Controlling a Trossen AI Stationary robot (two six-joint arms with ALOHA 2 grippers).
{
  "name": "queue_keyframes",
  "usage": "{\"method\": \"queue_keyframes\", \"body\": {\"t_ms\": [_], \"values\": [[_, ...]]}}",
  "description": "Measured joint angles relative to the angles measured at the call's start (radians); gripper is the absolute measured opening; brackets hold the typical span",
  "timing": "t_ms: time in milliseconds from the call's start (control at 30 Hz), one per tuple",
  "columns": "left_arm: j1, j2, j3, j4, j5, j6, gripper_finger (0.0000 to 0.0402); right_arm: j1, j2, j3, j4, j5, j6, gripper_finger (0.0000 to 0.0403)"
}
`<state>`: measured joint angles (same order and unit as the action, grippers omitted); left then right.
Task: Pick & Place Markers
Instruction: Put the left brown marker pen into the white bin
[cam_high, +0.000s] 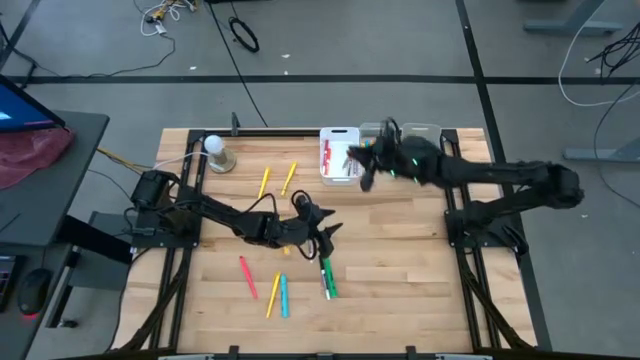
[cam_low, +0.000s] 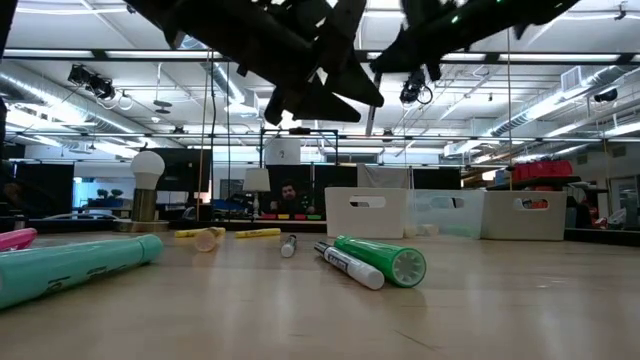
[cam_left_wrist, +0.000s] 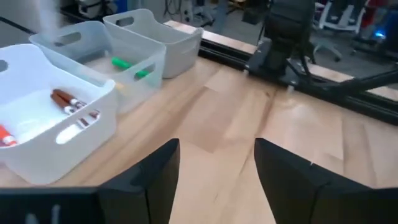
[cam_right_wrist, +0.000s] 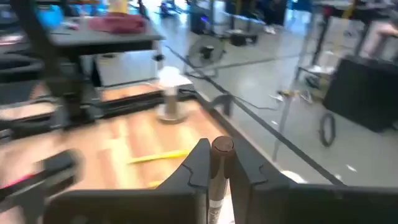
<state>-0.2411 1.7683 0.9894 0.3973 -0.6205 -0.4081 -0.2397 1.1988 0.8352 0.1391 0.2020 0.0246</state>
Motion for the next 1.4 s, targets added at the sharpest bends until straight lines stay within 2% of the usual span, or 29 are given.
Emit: {"method": "queue_keyframes", "body": {"t_ms": [133, 267, 400, 533, 800, 1233, 1400], "values": [[-0.004, 0.000, 0.000, -0.009, 0.004, 0.000, 0.0216, -0.140, 0.151, 0.053, -0.019, -0.104, 0.042, 0.0021], [-0.002, 0.000, 0.000, -0.011, 0.003, 0.000, 0.0209, -0.222, 0.327, 0.117, -0.028, -0.190, 0.105, 0.0021], [-0.002, 0.000, 0.000, -0.012, 0.001, 0.000, 0.0204, -0.268, 0.465, 0.169, -0.039, -0.211, 0.189, 0.0022], [-0.003, 0.000, 0.000, -0.014, 0.003, 0.001, 0.0202, -0.306, 0.538, 0.180, -0.031, -0.222, 0.275, 0.0027], [-0.003, 0.000, 0.000, -0.017, 0.002, 0.000, 0.0201, -0.363, 0.583, 0.183, -0.013, -0.362, 0.390, 0.0028], [-0.002, 0.000, 0.000, -0.015, 0.001, 0.000, 0.0202, -0.361, 0.587, 0.179, -0.038, -0.357, 0.387, 0.0056], [-0.002, 0.000, 0.000, -0.015, 0.001, 0.000, 0.0202, -0.361, 0.587, 0.164, -0.045, -0.325, 0.385, 0.0062]]}}
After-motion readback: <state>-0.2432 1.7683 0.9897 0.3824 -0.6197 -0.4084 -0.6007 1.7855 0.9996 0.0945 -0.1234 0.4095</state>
